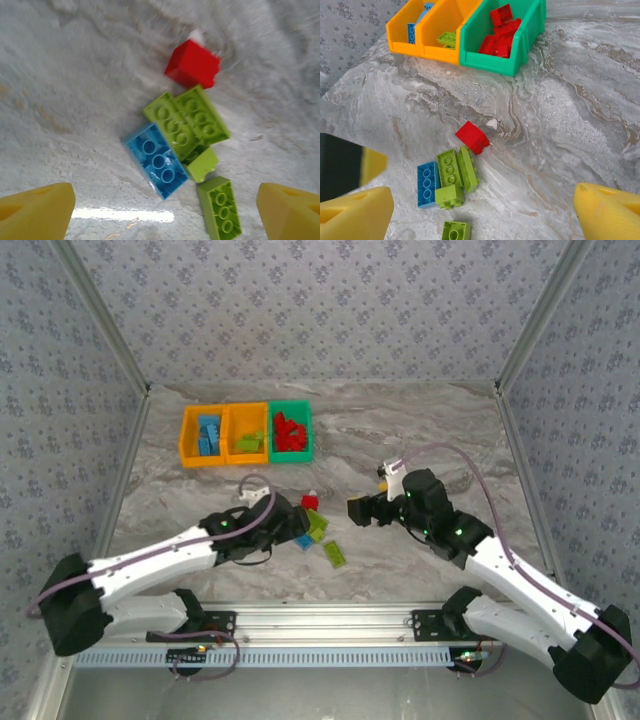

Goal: Sort the legos into containers by color

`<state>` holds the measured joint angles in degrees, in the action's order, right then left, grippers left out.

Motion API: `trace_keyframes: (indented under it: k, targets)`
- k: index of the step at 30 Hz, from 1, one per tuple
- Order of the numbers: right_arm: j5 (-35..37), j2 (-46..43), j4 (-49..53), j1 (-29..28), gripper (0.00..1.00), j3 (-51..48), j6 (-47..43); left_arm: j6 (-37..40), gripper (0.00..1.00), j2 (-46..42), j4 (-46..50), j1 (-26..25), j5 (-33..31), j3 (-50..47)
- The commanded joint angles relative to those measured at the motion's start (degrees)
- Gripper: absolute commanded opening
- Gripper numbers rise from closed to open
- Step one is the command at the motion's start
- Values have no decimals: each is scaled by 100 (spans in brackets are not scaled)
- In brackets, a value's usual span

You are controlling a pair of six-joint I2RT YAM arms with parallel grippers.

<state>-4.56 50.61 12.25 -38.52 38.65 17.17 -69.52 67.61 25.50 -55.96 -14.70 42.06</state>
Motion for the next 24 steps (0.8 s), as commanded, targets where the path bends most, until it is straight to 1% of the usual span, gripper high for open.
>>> trace_keyframes:
  k: [1, 3, 5, 10, 11, 14, 16, 21, 24]
  targets:
    - [16, -113, 65, 53, 95, -100, 207, -924, 93, 538, -332, -59, 114, 133]
    - [-8, -66, 24, 58, 95, -101, 232, -936, 93, 808, -569, -81, 219, 154]
    - [-37, -10, -7, 73, 95, -78, 234, -972, 93, 1025, -609, -85, 166, 211]
    - [-46, 72, -56, 77, 95, -91, 321, -776, 90, 1377, -434, -31, -340, 342]
    - [-66, 71, -41, 77, 95, -99, 338, -722, 88, 1442, -419, 0, -315, 366]
    - [-63, 39, -13, 74, 96, -146, 406, -626, 77, 1685, -463, 68, -93, 425]
    - [-50, 33, -19, 82, 96, -180, 442, -594, 74, 1837, -550, 76, 12, 425]
    - [-113, 45, -19, 80, 96, -146, 507, -495, 69, 2193, -829, 110, 251, 425]
    - [-133, 43, 53, 71, 96, -89, 515, -477, 61, 2346, -844, 156, 362, 395]
